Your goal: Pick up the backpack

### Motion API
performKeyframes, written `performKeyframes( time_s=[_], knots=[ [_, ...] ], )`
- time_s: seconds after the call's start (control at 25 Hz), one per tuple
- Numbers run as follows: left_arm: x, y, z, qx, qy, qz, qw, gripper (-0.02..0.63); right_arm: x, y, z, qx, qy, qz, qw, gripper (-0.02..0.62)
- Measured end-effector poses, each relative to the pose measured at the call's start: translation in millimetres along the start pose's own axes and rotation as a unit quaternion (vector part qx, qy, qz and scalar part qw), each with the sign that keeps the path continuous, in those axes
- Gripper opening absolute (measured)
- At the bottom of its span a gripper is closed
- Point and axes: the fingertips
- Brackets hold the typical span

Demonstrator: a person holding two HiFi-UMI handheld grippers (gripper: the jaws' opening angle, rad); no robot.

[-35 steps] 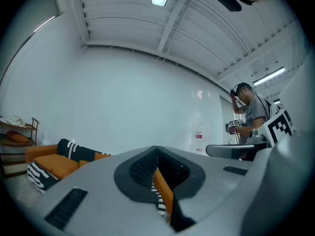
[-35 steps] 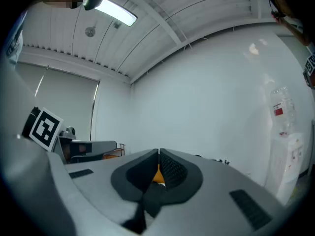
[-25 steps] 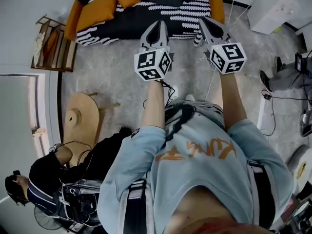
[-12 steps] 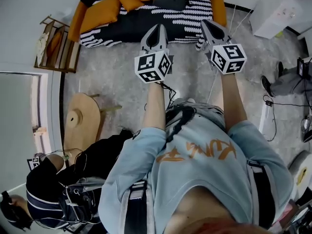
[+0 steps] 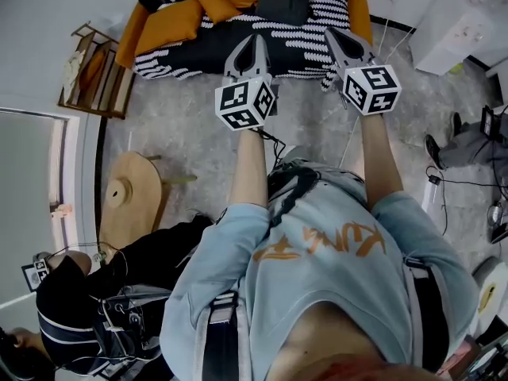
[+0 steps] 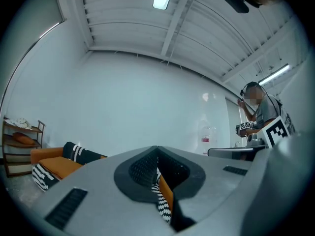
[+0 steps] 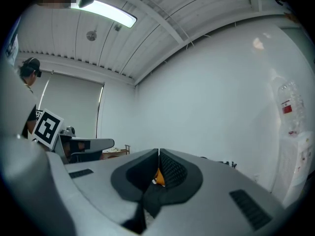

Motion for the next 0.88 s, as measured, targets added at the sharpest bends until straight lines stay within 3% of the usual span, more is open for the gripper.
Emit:
performKeyframes(
  time_s=[0.4, 0.88],
  knots=[
    [12.7, 29.0, -30.4, 0.011, -0.028, 0.014, 0.9994, 0.021, 9.3, -21.2, -23.9, 0.001, -0.012, 0.014, 1.000, 0.029],
    [20.2, 52.5, -116.3, -0.013, -0.030, 0.005, 0.9995, 0.021, 15.3, -77.6, -82.0, -0.014, -0.017, 0.005, 1.000, 0.029]
  ],
)
Point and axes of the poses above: the fingertips, and each gripper's own axes: z backward along the fingers, y to its left, x out of its top, and after that the axes turned 8 degrees about x, right-handed
